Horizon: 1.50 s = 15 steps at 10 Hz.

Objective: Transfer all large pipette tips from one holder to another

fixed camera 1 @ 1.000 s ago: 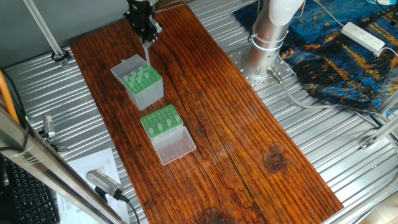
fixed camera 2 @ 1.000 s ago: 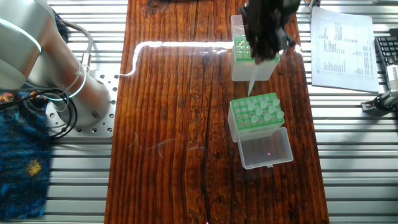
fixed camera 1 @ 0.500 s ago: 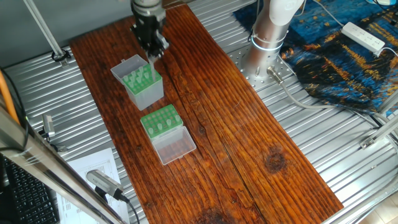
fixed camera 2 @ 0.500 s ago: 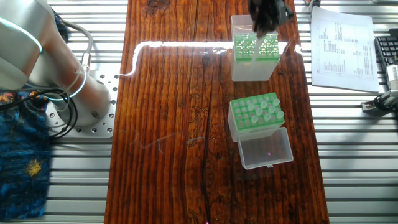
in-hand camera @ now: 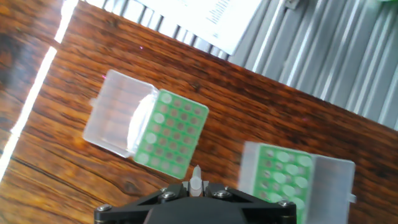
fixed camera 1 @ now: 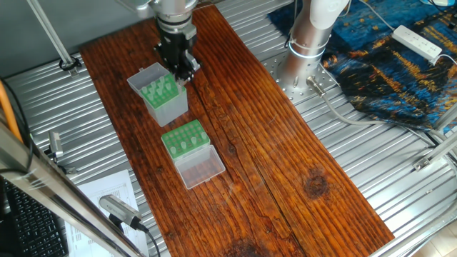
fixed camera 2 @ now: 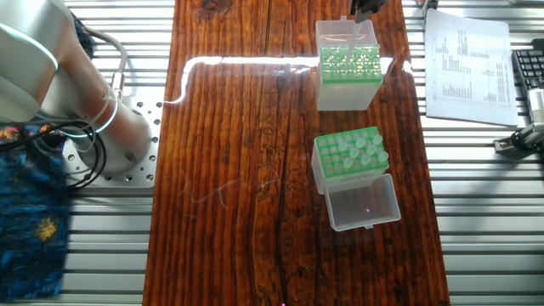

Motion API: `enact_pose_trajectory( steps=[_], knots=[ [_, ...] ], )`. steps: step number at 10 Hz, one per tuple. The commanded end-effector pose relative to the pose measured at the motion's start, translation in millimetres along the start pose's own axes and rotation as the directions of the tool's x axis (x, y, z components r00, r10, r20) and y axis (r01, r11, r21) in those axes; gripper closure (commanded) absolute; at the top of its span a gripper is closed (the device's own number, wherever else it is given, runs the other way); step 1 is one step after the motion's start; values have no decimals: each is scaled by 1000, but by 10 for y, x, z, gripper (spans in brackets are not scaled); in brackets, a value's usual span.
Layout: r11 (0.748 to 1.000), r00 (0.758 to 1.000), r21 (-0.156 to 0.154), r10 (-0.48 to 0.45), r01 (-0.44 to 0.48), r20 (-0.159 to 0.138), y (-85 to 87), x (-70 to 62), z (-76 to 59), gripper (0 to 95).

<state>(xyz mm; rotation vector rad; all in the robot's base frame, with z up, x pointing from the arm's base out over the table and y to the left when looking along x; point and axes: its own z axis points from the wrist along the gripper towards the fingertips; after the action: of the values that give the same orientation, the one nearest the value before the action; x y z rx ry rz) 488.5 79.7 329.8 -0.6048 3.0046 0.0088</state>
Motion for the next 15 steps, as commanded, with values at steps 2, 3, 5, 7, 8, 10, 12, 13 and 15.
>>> enact_pose_trajectory(
  steps=[2, 3, 5, 7, 8, 10, 12, 13, 15],
  knots=[
    [1000, 1000, 0, 1, -1, 13, 103, -35, 70, 950],
    [1000, 1000, 2, 6, -6, 18, 137, -49, 99, 950],
    [1000, 1000, 2, 7, -7, 27, 168, -66, 138, 950],
    [1000, 999, -5, 15, -15, 31, 200, -78, 167, 950],
    [1000, 999, -6, 28, -28, 26, 276, -97, 227, 950],
    [999, 999, -5, 33, -33, 24, 334, -101, 296, 950],
    [1000, 999, -6, 28, -28, 26, 345, -102, 338, 950],
    [1000, 999, -6, 26, -26, 25, 348, -101, 341, 950],
    [999, 999, -14, 36, -36, 24, 373, -101, 363, 950]
  ],
)
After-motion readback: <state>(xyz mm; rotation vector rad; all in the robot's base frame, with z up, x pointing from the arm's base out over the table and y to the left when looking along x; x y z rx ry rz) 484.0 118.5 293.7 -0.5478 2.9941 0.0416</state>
